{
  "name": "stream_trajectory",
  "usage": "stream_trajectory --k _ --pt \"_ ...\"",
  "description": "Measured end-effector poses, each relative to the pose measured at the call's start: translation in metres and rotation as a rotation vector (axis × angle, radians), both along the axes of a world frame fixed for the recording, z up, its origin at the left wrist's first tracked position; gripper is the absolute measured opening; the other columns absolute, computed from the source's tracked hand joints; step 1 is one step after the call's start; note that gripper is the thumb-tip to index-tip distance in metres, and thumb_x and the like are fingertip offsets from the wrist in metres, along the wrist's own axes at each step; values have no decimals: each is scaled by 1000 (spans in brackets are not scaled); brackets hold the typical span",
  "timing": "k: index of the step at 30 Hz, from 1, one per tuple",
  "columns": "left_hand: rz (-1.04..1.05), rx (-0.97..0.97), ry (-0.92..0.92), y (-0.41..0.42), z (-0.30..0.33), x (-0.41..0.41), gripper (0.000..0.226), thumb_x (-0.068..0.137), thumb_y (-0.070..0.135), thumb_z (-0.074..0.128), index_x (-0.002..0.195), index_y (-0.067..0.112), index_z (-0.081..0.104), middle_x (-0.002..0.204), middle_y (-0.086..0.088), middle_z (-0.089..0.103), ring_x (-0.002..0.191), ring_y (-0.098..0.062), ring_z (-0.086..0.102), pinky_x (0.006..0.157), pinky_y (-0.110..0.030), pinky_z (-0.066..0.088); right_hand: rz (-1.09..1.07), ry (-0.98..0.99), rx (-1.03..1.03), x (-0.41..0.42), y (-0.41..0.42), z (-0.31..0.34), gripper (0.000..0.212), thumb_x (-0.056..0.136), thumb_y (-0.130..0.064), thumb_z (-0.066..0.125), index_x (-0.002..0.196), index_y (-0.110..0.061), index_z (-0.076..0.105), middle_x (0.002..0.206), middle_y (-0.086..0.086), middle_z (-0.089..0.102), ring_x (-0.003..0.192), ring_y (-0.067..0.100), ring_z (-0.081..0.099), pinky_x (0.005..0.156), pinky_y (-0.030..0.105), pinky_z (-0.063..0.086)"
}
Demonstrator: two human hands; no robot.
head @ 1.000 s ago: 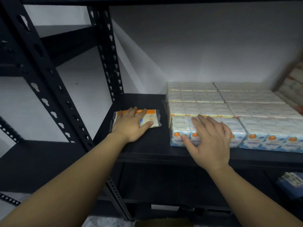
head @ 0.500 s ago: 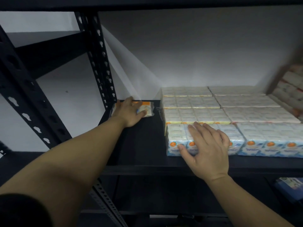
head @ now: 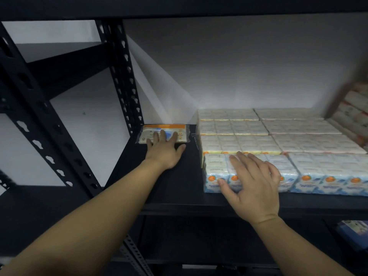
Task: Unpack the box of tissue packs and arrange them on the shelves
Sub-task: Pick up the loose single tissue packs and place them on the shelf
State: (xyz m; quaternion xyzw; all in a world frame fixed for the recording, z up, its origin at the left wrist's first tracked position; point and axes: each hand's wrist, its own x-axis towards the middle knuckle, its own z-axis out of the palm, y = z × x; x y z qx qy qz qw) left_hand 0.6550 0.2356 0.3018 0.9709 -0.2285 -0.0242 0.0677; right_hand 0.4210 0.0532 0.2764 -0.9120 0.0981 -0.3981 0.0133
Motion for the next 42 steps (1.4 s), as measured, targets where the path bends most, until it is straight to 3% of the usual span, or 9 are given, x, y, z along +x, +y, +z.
stream_trajectory --k 14,19,23,26,34,38,42 --pt "-26 1 -8 -2 2 16 73 101 70 21 164 35 10 173 -12 -1 158 -39 -2 125 -63 5 -16 2 -2 1 1 0 62 90 -62 57 133 -18 69 139 3 65 133 27 56 111 53 33" --pt "-32 -90 29 2 5 7 76 102 69 21 165 32 0 173 -13 -7 158 -37 -11 125 -62 -2 -18 6 -7 1 0 0 62 91 -62 55 133 -19 68 139 2 64 134 27 55 112 52 31" --pt "-48 -91 11 16 4 -15 78 101 69 24 165 29 6 173 -12 -4 158 -35 -9 125 -62 -1 -14 4 -9 1 1 0 62 92 -63 53 134 -19 68 140 2 64 133 27 55 112 51 31" --pt "-32 -150 20 32 2 -45 79 101 68 29 165 27 10 173 -10 0 159 -33 -7 125 -62 1 -14 13 -1 -1 2 2 63 93 -63 51 135 -19 67 140 3 63 133 27 54 112 51 31" --pt "-47 -319 -58 46 0 -174 76 103 62 36 165 24 14 173 -7 8 159 -25 -3 127 -49 -1 3 150 58 -8 2 9 67 98 -68 43 146 -23 55 155 3 52 144 26 43 120 50 24" --pt "-87 -438 -158 34 -9 -241 73 103 56 45 164 23 23 172 -4 15 159 -20 3 128 -41 -3 149 171 85 -27 -5 16 70 100 -66 43 155 -22 45 163 4 41 153 25 31 127 50 15" --pt "-93 -502 -214 10 -36 -306 66 100 49 54 158 22 37 167 -1 30 157 -17 15 127 -41 -4 294 124 137 -86 -30 2 61 101 -51 54 153 -20 48 163 4 41 154 24 31 128 51 16"
